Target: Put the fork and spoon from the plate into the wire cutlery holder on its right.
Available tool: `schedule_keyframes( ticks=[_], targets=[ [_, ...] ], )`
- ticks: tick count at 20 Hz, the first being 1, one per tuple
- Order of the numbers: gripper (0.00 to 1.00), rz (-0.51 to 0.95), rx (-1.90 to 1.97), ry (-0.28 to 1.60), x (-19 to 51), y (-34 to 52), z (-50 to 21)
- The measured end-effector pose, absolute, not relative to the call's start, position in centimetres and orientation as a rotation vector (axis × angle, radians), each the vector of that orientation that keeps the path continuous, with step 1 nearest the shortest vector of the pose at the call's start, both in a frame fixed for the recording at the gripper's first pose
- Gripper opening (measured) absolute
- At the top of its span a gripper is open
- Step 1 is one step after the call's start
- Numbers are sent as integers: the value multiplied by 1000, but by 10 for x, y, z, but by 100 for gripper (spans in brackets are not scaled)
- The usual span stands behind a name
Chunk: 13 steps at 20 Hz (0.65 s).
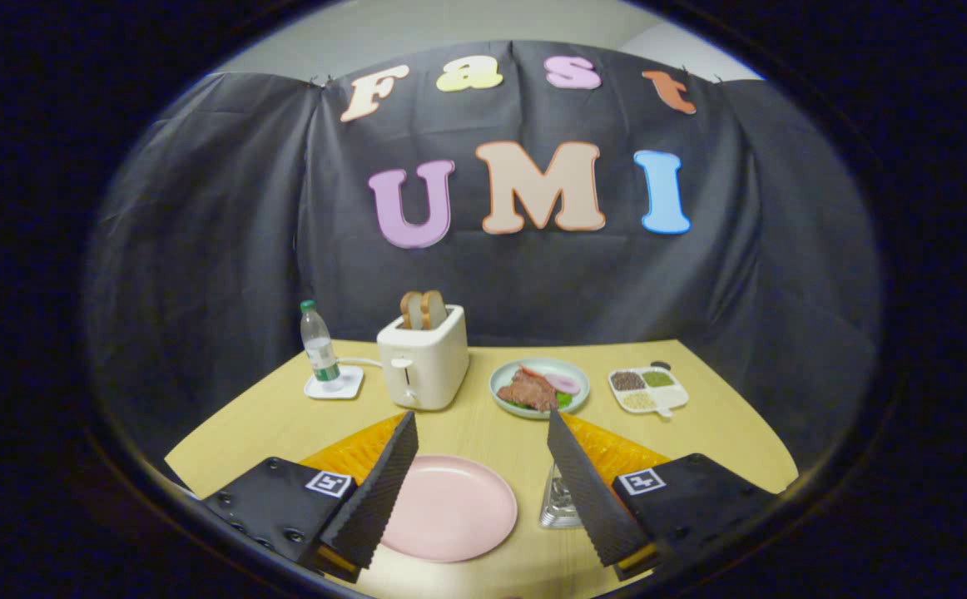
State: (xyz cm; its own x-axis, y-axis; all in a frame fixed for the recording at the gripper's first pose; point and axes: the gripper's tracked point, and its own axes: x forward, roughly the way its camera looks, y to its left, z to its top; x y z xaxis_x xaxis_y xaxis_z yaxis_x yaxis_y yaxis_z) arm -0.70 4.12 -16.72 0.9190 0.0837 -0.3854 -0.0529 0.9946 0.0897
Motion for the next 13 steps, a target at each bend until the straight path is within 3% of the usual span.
schedule_keyframes(
  ticks=[6, 13],
  targets=[
    [100, -9, 65, 259, -3, 24, -135],
    [100, 5, 24, 206, 3, 32, -116]
  ],
)
